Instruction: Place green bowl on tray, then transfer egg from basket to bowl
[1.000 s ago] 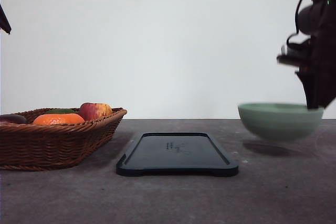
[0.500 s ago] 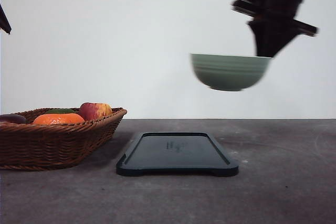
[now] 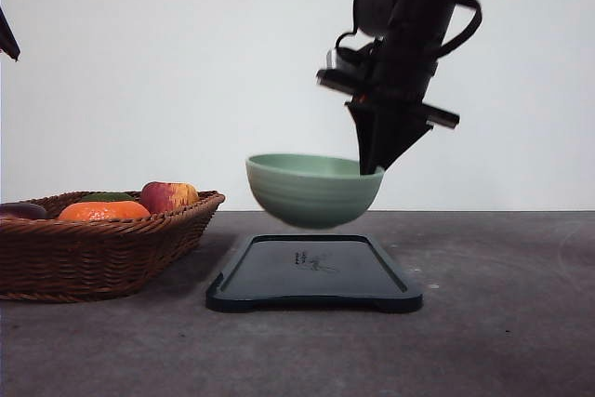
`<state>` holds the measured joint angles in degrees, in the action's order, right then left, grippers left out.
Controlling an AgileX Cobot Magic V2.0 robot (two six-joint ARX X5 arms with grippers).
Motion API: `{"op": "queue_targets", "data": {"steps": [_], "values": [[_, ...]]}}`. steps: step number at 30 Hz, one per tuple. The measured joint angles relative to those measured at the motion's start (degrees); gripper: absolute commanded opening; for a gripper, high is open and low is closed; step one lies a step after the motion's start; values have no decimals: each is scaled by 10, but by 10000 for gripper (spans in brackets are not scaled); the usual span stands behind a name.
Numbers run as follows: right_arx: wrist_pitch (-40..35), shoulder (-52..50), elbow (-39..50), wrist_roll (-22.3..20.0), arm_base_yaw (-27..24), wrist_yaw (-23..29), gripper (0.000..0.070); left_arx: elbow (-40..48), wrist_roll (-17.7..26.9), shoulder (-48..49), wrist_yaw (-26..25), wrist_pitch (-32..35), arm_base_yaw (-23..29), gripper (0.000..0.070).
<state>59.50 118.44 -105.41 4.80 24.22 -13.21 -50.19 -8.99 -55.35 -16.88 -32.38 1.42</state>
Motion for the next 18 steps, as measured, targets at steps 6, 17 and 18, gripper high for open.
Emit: {"op": "queue_targets", "data": {"steps": [6,17,18], "values": [[-7,29,0,1,10,29,0,0,0,0,0,0,0,391],[-15,45,0,1,21,29,334,0,0,0,0,-2,0,391],[-8,45,-2,1,22,28,336,0,0,0,0,-2,0,391]]}}
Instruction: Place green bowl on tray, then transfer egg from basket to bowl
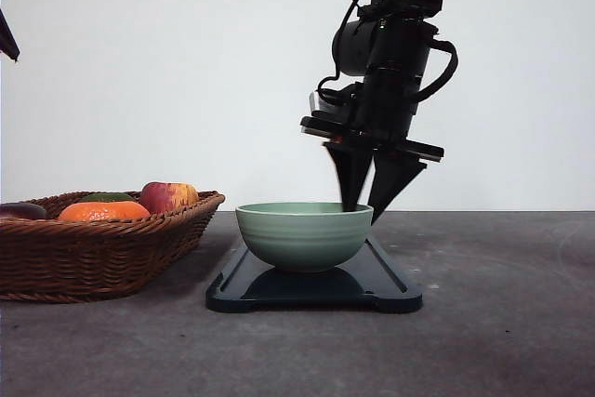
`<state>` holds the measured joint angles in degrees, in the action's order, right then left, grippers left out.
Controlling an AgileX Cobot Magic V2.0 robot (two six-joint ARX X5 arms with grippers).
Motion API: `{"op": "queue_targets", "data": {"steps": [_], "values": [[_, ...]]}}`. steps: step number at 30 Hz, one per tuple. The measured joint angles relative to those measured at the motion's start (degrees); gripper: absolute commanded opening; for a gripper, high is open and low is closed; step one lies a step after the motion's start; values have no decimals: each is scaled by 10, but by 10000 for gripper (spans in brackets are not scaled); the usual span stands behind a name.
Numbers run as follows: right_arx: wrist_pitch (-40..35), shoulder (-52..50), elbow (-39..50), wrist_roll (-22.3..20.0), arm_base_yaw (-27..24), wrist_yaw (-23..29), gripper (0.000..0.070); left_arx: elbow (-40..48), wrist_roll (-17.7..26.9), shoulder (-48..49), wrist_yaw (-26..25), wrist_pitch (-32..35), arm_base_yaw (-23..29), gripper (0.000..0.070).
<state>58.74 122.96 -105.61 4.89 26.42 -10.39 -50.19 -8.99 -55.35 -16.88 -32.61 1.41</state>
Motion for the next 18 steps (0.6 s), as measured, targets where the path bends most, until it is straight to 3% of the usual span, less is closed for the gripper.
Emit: {"op": "queue_targets", "data": {"steps": [4,8,13,18], "values": [[39,0,-31,0,2,2,333,0,0,0,0,0,0,391],[18,-29,-40,-4,9,41,302,0,0,0,0,0,0,391],[-91,-123,32,-7,30,44,276,0,0,0,0,0,0,391],[-200,-213,171,-9,39,41,276,0,0,0,0,0,0,391]]}}
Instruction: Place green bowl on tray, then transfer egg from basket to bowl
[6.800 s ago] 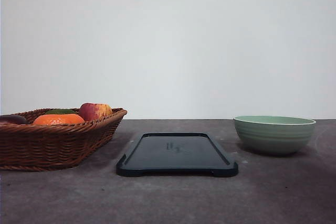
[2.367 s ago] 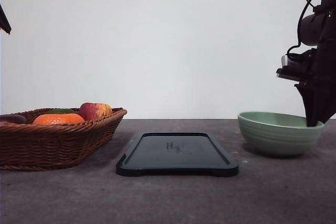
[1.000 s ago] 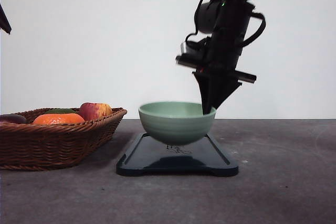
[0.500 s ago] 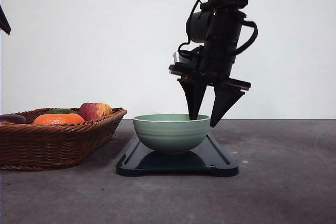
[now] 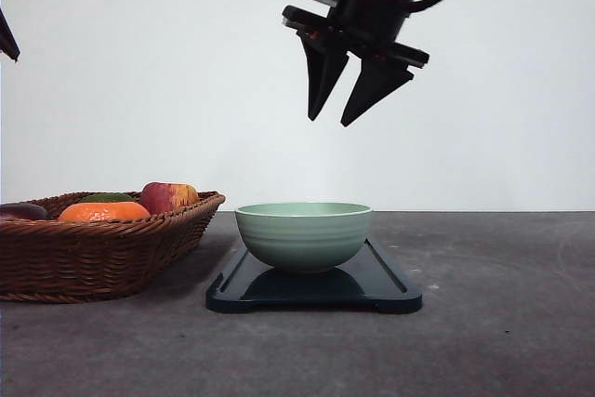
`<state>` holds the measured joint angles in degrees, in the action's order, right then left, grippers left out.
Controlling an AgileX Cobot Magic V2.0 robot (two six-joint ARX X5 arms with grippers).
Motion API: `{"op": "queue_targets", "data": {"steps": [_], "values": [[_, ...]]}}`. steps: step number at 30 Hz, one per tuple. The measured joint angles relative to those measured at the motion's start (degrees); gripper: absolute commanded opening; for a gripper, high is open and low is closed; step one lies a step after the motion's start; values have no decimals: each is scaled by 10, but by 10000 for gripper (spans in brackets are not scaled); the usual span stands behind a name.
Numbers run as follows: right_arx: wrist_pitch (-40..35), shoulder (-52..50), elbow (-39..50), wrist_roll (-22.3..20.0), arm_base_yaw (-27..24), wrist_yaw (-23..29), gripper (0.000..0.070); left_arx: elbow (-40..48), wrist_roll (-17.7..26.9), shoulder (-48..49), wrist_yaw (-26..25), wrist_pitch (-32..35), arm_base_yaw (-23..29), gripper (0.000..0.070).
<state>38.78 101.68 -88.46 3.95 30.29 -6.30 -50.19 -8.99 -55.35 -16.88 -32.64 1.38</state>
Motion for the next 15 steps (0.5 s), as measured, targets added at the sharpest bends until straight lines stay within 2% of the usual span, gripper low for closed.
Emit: {"op": "queue_targets", "data": {"steps": [9,15], "values": [[-134,-194,270,-1,-6,2,276,0,0,0,0,-11,0,391],[-160,-332,403,-1,-6,5,276,0,-1,0,0,-15,0,391]]}}
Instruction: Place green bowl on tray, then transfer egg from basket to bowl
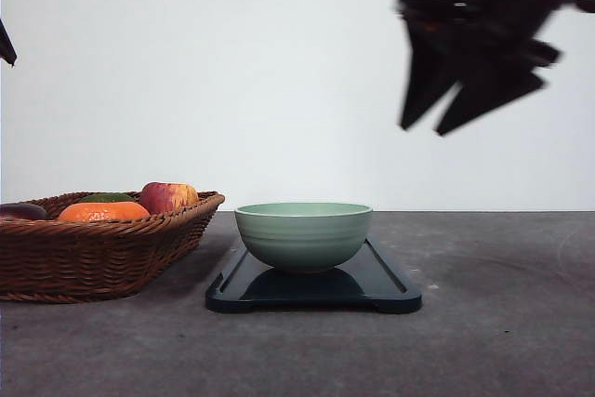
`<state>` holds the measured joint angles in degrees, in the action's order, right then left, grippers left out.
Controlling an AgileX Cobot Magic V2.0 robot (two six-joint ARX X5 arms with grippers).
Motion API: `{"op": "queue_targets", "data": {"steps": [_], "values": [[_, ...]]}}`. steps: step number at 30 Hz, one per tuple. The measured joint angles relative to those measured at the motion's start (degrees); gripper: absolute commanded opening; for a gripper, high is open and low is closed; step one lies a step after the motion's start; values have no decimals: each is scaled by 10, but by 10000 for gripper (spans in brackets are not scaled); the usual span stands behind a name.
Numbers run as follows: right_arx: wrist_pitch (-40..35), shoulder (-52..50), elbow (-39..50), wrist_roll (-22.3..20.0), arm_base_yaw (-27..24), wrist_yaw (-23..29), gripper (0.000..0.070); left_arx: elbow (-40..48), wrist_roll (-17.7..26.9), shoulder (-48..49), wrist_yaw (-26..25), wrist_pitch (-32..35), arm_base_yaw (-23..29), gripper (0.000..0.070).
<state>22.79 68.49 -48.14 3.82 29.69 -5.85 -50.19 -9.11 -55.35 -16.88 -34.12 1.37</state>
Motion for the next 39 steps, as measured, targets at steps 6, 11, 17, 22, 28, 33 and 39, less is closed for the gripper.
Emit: {"op": "queue_targets", "data": {"steps": [6,11,17,22,28,33,39], "values": [[1,-136,79,0,0,22,276,0,-8,0,0,-1,0,391],[4,-209,124,1,0,29,276,0,-9,0,-3,-3,-8,393],[1,-225,133,9,0,29,276,-27,-10,-11,-19,-21,-41,398],[-13,-225,133,10,0,29,276,-104,-5,-61,-7,-41,-74,398],[-12,-225,133,10,0,29,276,-189,22,-172,64,-93,-120,398],[-12,-225,133,11,0,29,276,-242,37,-261,94,-93,-142,413],[-12,-225,133,12,0,29,276,-256,38,-347,126,-75,-150,450]]}}
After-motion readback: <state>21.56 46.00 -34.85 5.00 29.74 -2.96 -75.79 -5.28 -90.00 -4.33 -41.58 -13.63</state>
